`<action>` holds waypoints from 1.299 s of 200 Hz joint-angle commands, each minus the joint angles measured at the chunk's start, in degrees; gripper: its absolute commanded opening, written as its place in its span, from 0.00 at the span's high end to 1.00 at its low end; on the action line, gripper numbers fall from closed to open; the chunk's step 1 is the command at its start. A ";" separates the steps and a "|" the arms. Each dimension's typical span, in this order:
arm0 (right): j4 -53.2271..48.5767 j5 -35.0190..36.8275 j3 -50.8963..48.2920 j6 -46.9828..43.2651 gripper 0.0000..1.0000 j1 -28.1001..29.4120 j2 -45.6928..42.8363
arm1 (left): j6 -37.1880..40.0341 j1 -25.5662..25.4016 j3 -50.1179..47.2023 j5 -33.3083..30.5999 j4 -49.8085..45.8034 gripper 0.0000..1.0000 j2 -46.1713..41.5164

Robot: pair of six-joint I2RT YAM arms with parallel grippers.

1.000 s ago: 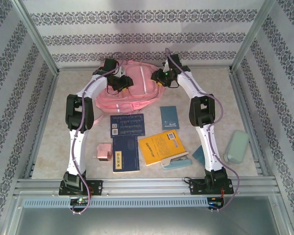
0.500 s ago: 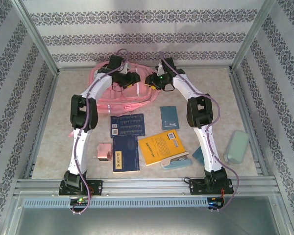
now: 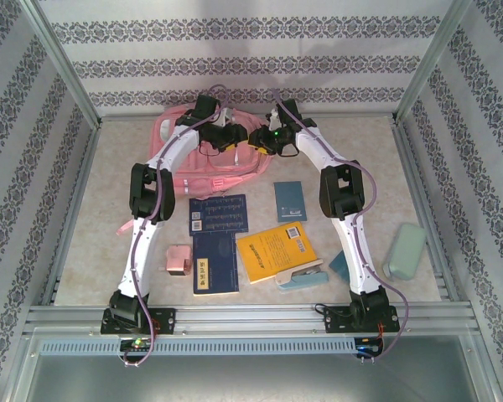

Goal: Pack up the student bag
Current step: Pick up the student bag from the top-center of the table.

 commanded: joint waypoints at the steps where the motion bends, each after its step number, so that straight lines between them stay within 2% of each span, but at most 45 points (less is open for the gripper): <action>1: -4.29 -2.15 -0.94 0.15 0.58 2.26 0.89 | 2.01 -0.02 -4.05 -4.02 -3.77 0.44 -1.58; 23: -3.98 -1.81 -1.87 0.11 0.59 2.08 0.61 | 1.28 1.37 -9.81 -4.47 -0.37 0.44 -4.71; 45: -3.66 -2.03 -2.63 -0.04 0.59 2.18 0.30 | 1.21 1.98 -11.56 -4.15 0.37 0.44 -4.87; 78: -2.88 -3.52 -3.52 0.14 0.61 2.58 0.25 | -0.40 1.01 -10.65 0.54 3.02 0.45 -2.44; 101: -0.18 -6.00 -4.73 2.16 0.66 2.90 0.43 | -2.09 0.20 -9.57 3.60 6.00 0.48 -1.24; 142: 4.66 -8.39 -6.81 6.26 0.71 2.98 -0.95 | -7.36 -0.49 -8.71 9.28 11.04 0.62 1.15; 165: 5.52 -8.34 -6.92 7.22 0.73 3.01 -2.11 | -9.01 -0.66 -8.10 9.72 11.30 0.83 1.54; 179: 5.11 -6.41 -8.05 6.35 0.74 2.75 -4.53 | -8.73 -0.36 -7.26 8.68 9.95 1.00 0.69; 191: 5.54 -3.05 -11.22 5.24 0.73 2.46 -8.66 | -8.58 0.16 -6.04 6.74 8.37 1.00 -1.02; 221: 13.37 4.56 -25.34 3.51 0.61 1.93 -22.11 | -9.96 1.82 -3.63 2.71 7.12 1.00 -6.31; 236: 17.67 7.93 -32.72 2.44 0.60 2.47 -28.31 | -10.62 2.21 -1.18 1.86 6.07 1.00 -7.51; 260: 23.93 9.59 -42.12 1.81 0.59 3.04 -34.30 | -12.19 2.56 3.33 1.42 3.74 1.00 -7.73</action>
